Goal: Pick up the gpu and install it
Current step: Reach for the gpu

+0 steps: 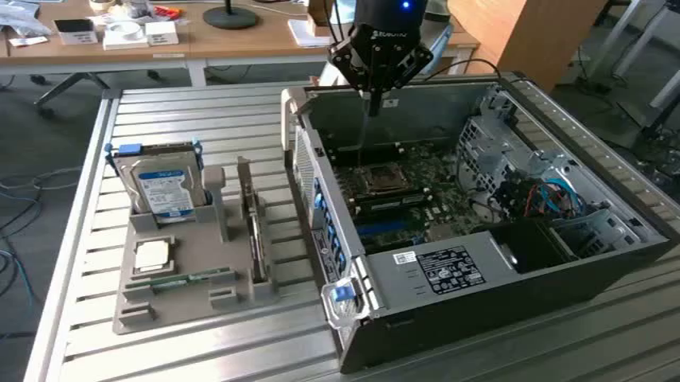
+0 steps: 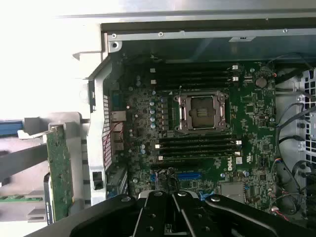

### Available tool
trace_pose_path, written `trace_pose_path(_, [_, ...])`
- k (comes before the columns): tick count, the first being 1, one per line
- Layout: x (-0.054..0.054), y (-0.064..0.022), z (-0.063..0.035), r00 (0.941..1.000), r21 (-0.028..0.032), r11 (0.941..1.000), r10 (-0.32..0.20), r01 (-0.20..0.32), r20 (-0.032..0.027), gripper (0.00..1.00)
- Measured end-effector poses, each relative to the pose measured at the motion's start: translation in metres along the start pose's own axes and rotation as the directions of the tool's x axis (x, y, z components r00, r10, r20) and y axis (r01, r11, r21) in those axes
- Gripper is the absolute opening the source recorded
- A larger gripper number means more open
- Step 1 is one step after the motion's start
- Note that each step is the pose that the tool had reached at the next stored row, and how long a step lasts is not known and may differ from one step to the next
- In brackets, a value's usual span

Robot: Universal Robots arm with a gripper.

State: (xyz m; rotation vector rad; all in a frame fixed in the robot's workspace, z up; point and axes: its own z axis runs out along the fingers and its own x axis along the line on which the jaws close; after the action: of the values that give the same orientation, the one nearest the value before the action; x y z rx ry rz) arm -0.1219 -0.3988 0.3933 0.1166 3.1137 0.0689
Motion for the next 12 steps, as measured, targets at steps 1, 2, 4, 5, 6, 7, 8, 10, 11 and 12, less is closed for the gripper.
trace_pose_path(1, [0.0000,0.0000,0.0000,1.0000,0.0000,1.0000,0.000,0.000,0.0000,0.11])
trace_pose_path(2, [0.0000,0.0000,0.0000,1.0000,0.0000,1.0000,0.000,0.000,0.0000,0.11])
trace_pose_path(4, [0.0000,0.0000,0.0000,1.0000,0.0000,1.0000,0.000,0.000,0.0000,0.11])
trace_pose_path(5, [0.0001,0.0000,0.0000,1.0000,0.0000,1.0000,0.000,0.000,0.0000,0.11])
trace_pose_path(6, [0.0004,0.0000,0.0001,1.0000,-0.0001,1.0000,0.000,0.000,0.0001,0.11])
trace_pose_path(7, [0.0010,-0.0001,0.0001,1.0000,-0.0002,1.0000,0.000,0.000,0.0001,0.11])
trace_pose_path(8, [0.0016,-0.0001,0.0000,1.0000,-0.0001,1.0000,0.000,0.000,0.0001,0.11])
trace_pose_path(10, [0.0031,-0.0002,-0.0001,1.0000,0.0000,1.0000,0.000,0.000,0.0000,0.11])
trace_pose_path(11, [0.0039,-0.0003,-0.0001,1.0000,0.0000,1.0000,0.000,0.000,0.0000,0.11])
trace_pose_path(12, [0.0047,-0.0004,-0.0001,1.0000,0.0000,1.0000,0.000,0.000,0.0000,0.11])
